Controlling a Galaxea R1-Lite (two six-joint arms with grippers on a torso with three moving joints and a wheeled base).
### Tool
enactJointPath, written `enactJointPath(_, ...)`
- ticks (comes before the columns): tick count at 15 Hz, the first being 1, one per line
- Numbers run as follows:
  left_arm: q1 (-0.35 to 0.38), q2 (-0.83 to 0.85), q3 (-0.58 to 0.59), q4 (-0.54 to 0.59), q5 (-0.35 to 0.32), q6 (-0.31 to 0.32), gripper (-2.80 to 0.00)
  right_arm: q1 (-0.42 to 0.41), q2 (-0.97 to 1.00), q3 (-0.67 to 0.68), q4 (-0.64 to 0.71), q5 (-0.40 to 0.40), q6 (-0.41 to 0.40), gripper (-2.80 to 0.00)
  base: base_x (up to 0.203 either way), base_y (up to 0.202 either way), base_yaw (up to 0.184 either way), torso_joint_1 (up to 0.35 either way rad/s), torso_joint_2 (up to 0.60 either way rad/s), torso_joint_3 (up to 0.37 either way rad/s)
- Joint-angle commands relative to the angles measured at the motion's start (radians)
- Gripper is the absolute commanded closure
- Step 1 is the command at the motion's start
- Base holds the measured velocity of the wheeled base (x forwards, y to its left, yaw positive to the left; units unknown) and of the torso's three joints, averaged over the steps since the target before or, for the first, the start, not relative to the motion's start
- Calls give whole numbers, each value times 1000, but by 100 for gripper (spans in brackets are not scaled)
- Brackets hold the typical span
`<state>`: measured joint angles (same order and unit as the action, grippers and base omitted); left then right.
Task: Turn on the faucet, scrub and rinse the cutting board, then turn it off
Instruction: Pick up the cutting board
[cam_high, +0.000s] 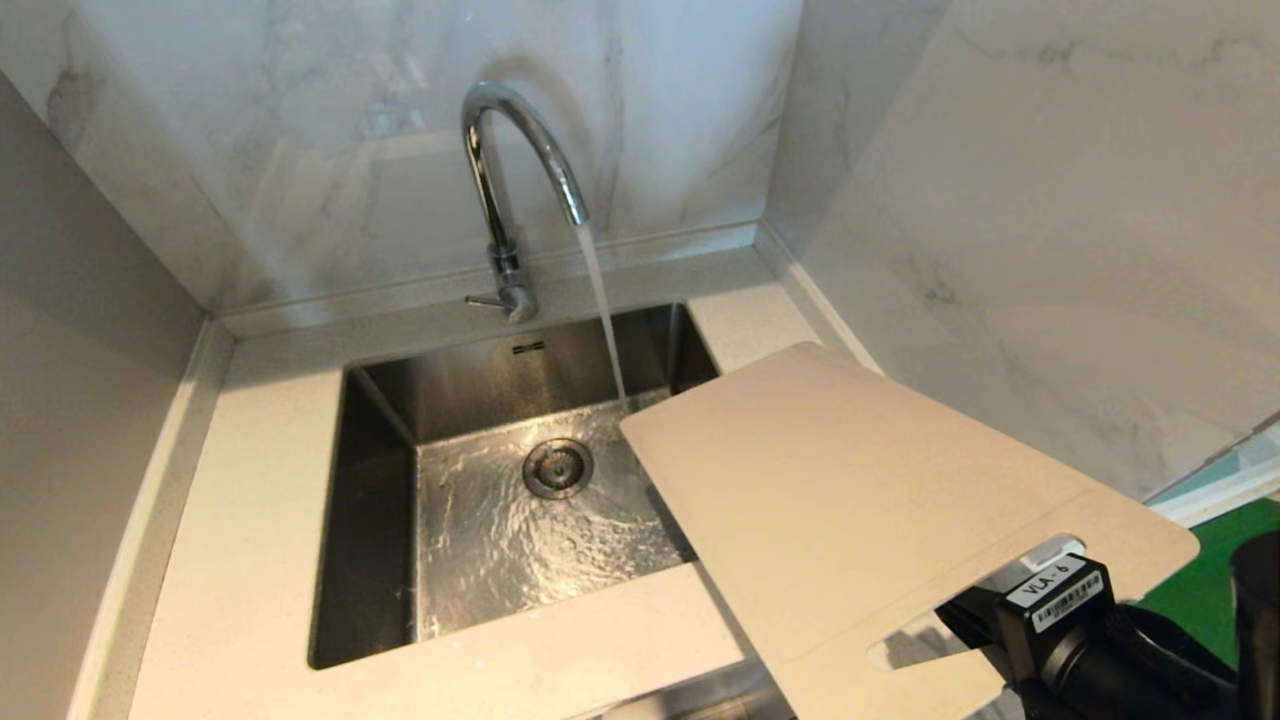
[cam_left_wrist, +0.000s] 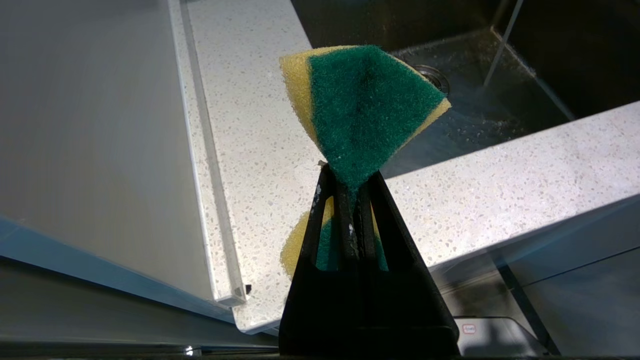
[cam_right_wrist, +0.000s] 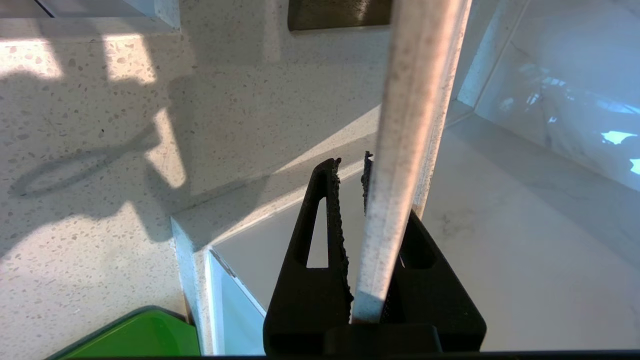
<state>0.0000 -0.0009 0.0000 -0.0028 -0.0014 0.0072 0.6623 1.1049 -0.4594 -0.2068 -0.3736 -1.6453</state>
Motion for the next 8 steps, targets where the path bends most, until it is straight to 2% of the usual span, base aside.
enactJointPath(1, 0, -1, 2, 0, 0, 0, 0, 0, -2, 2, -2, -2, -10, 0, 0, 0, 0, 0, 0, 0)
enactJointPath(8, 0, -1, 2, 0, 0, 0, 0, 0, -2, 4, -2, -2, -10, 0, 0, 0, 0, 0, 0, 0)
